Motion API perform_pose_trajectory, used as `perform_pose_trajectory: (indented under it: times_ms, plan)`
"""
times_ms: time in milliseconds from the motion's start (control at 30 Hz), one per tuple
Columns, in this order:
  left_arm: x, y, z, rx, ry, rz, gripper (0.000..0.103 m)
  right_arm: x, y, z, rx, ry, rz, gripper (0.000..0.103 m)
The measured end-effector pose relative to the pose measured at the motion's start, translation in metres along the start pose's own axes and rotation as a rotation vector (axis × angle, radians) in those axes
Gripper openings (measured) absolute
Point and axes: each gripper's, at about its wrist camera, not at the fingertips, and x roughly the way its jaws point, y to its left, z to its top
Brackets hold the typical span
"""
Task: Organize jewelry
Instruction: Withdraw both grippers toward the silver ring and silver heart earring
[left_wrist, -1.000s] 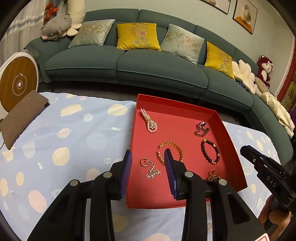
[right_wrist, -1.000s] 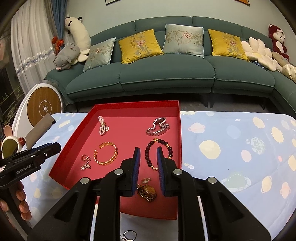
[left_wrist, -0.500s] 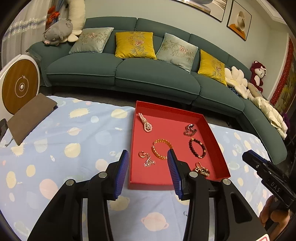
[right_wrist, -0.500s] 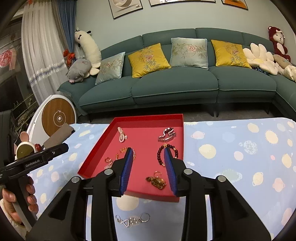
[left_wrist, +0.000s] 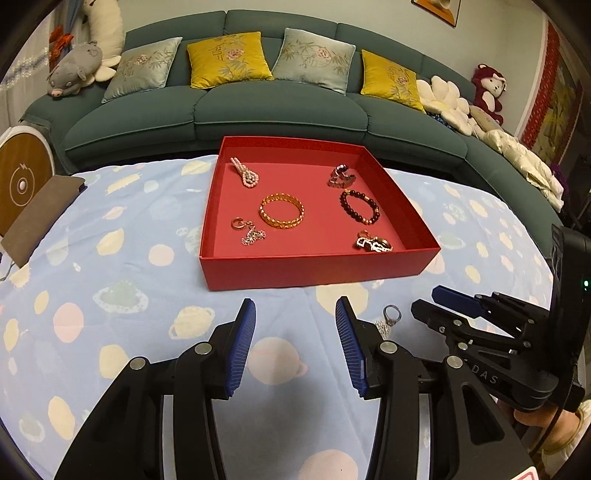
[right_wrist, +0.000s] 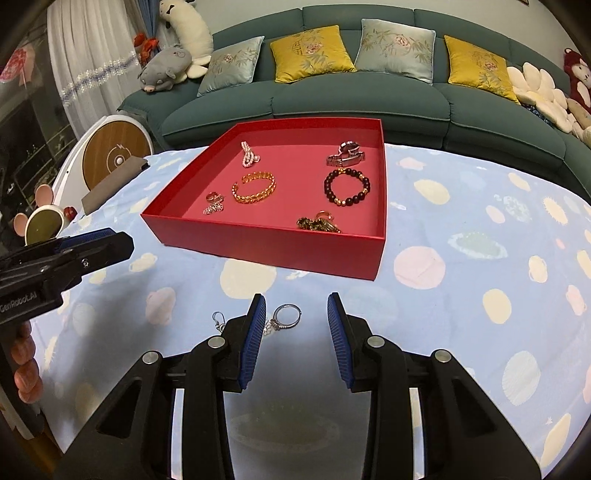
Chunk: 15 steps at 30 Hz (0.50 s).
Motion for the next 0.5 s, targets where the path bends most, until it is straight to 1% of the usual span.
perform_pose_trajectory:
  times_ms: [33, 67, 267, 500]
  plan:
    - [0.001, 0.0, -0.002, 0.006, 0.005, 0.002, 0.047, 0.003, 0.0, -0.001, 0.002, 0.007, -0.001, 0.034]
    - [0.002, 0.0, -0.004, 0.01, 0.008, 0.003, 0.047, 0.006, 0.0, -0.002, 0.004, 0.013, 0.0, 0.034]
    - [0.009, 0.002, -0.011, 0.017, 0.035, 0.002, 0.047, 0.019, 0.005, -0.006, -0.008, 0.044, -0.007, 0.034]
    - [0.009, 0.003, -0.012, 0.024, 0.043, -0.007, 0.047, 0.032, 0.008, -0.009, -0.021, 0.072, -0.007, 0.034]
